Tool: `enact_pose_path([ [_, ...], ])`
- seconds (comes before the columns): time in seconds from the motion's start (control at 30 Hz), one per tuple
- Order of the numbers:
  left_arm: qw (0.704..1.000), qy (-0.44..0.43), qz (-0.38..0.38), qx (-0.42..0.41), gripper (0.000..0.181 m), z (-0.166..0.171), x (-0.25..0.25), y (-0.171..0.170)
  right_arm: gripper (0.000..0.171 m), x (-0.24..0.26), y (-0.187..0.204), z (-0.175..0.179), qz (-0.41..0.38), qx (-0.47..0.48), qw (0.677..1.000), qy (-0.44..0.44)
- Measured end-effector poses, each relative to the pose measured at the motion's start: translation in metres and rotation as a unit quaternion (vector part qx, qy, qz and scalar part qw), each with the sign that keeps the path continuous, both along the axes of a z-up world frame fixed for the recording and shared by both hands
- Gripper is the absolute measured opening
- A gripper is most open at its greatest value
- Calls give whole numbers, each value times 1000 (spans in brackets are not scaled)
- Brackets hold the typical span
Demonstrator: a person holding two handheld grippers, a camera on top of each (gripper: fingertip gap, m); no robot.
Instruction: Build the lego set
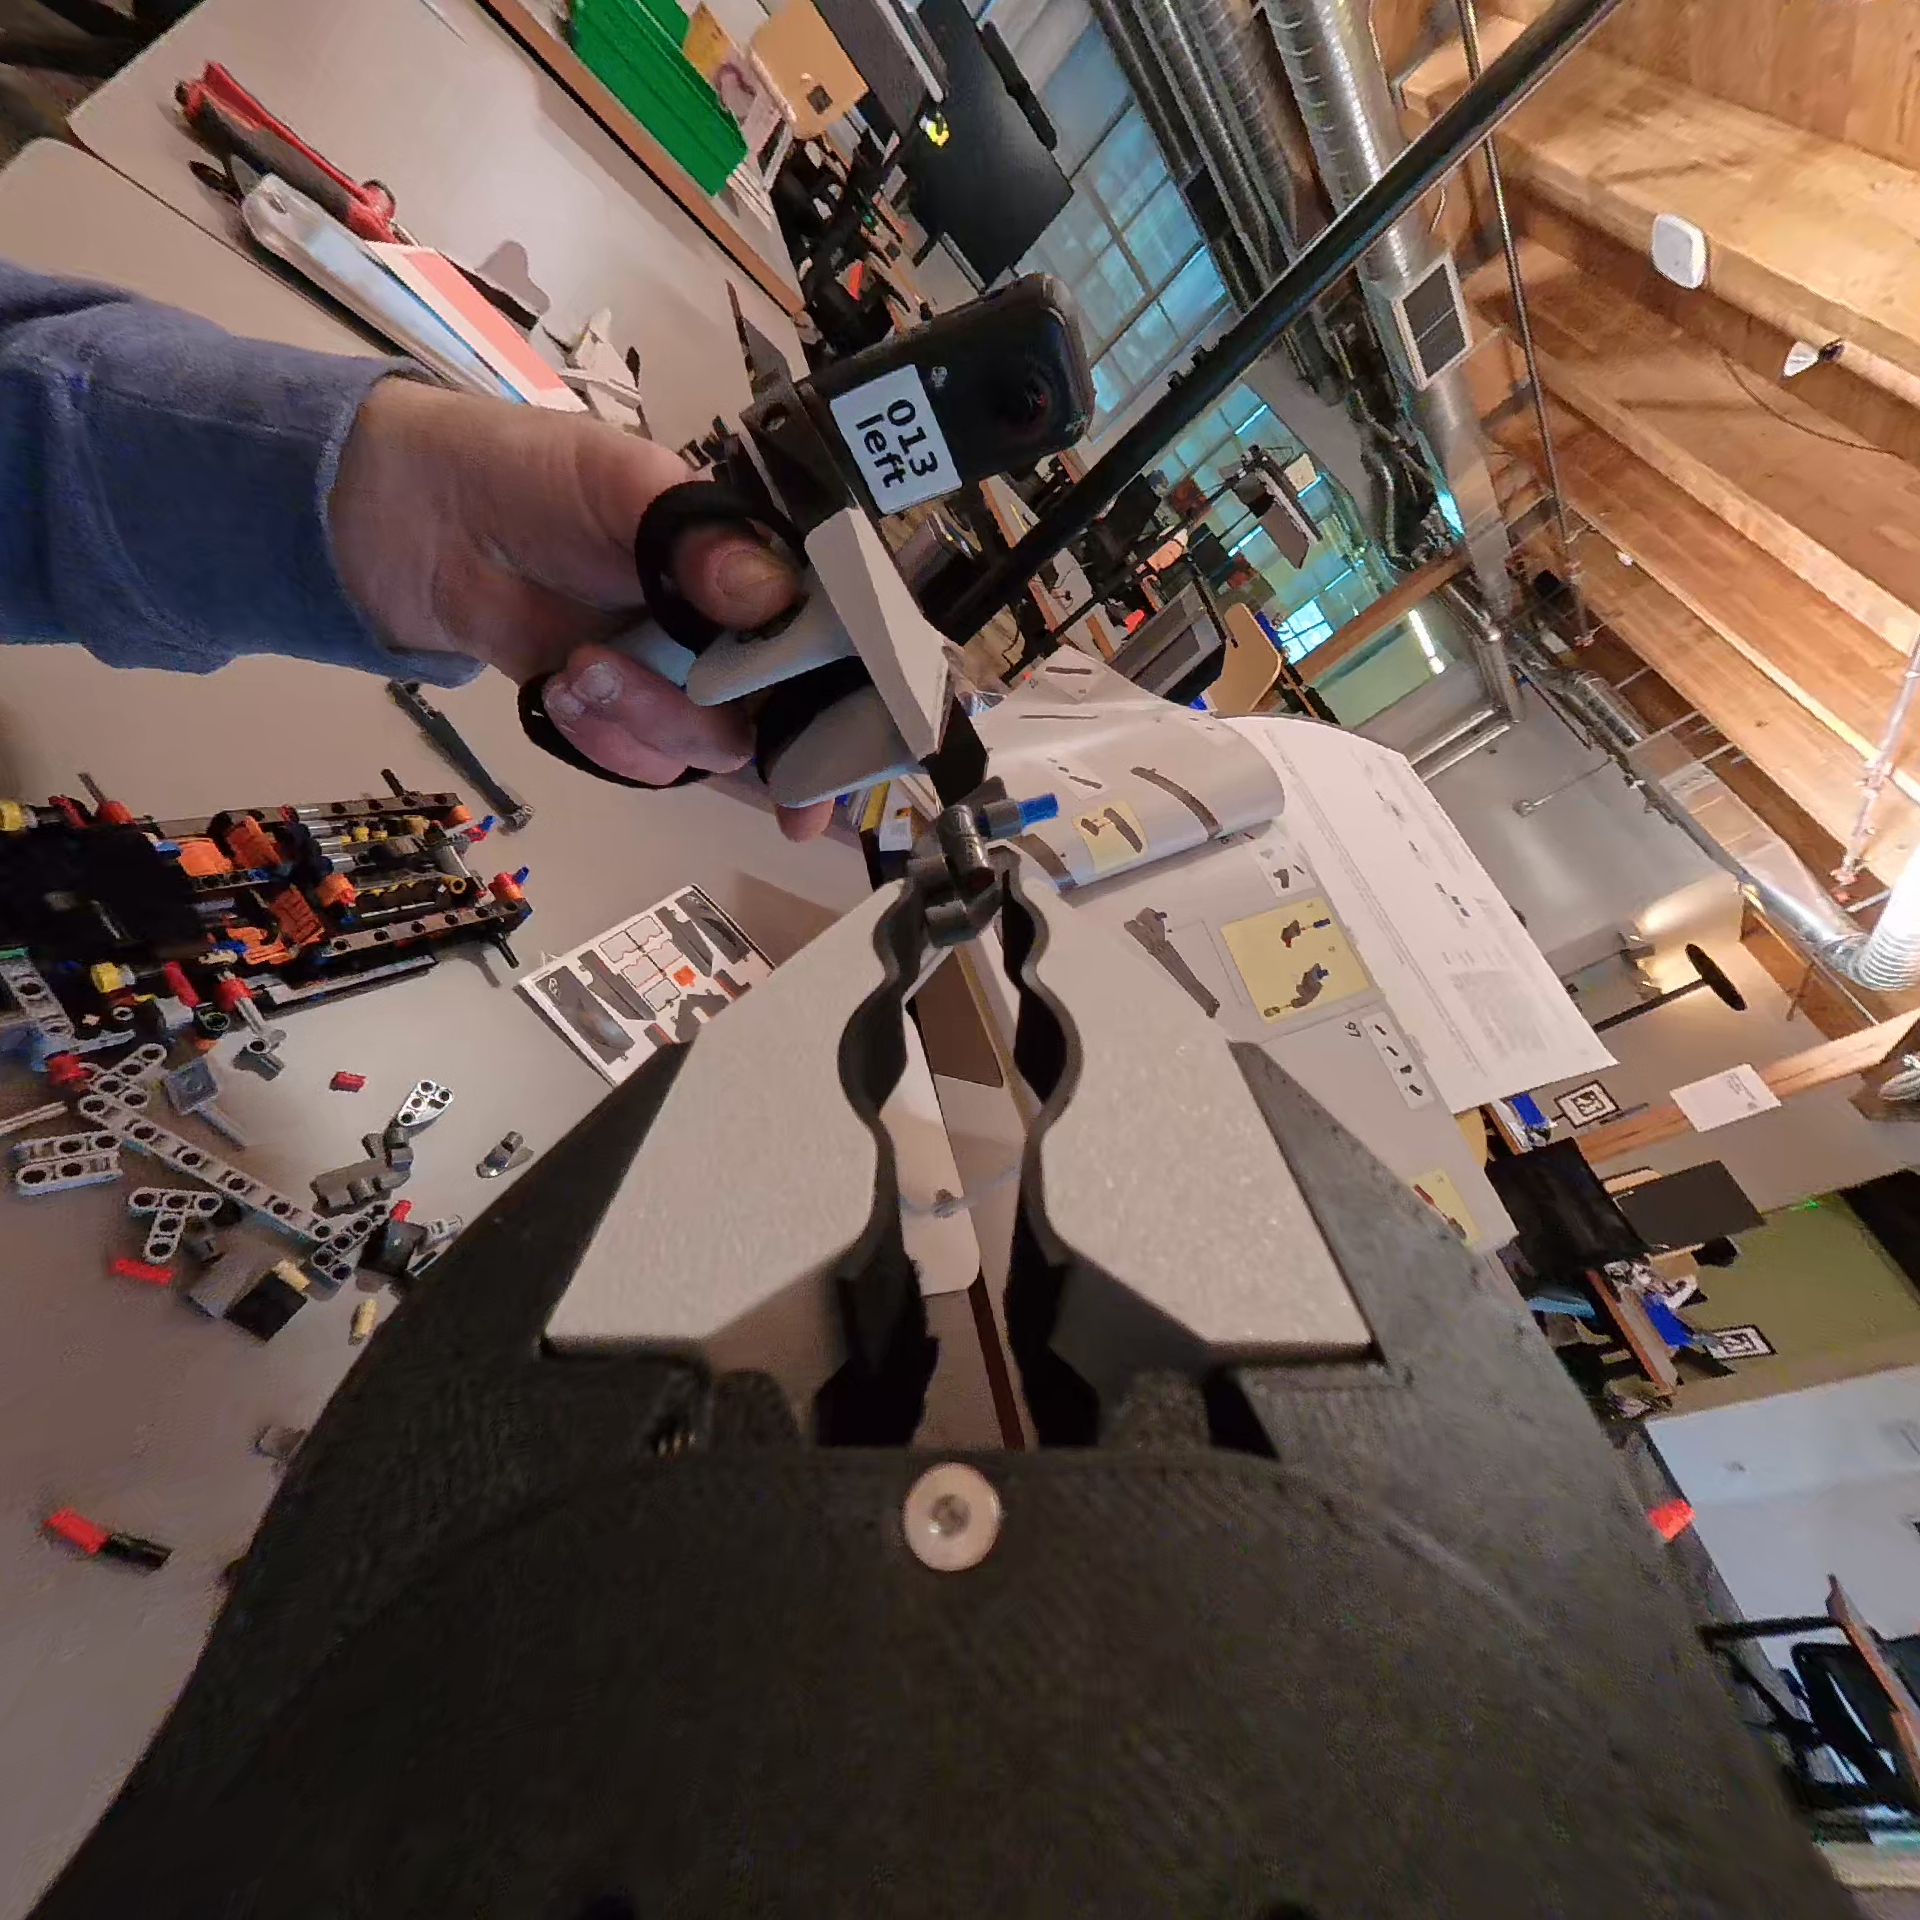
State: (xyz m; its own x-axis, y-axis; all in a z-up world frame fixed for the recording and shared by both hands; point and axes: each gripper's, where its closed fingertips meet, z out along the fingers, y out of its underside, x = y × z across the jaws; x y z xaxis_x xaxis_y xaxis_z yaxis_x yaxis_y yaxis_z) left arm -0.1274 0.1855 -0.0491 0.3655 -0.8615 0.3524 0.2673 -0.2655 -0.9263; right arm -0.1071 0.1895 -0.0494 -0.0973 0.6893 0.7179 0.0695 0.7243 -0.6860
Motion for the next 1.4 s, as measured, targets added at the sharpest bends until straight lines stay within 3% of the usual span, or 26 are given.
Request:
enact_pose_path([
  [0.17,1000,2,-11,3,16,2,8,-6,12,-3,-7,-3,0,23,1000,-10],
  [0.33,1000,-4,-17,9,2,5,9,-10,12,-5,-13,-3,-3,45,999,-11],
  [0.57,1000,2,2,21,0,7,8,-11,13,-5,-15,1,-9,47,999,-3],
  [0.7,1000,-8,23,19,0,8,1,-6,28,-2,-13,4,-21,50,999,7],
  [0.83,999,-14,26,16,0,9,-1,-5,24,1,-8,4,-49,59,997,7],
  [0.93,1000,-11,19,10,0,6,3,-5,7,2,-10,1,-51,82,995,5],
  [1.4,1000,2,25,1,0,3,-1,-7,5,-2,-13,-2,-44,104,994,6],
])
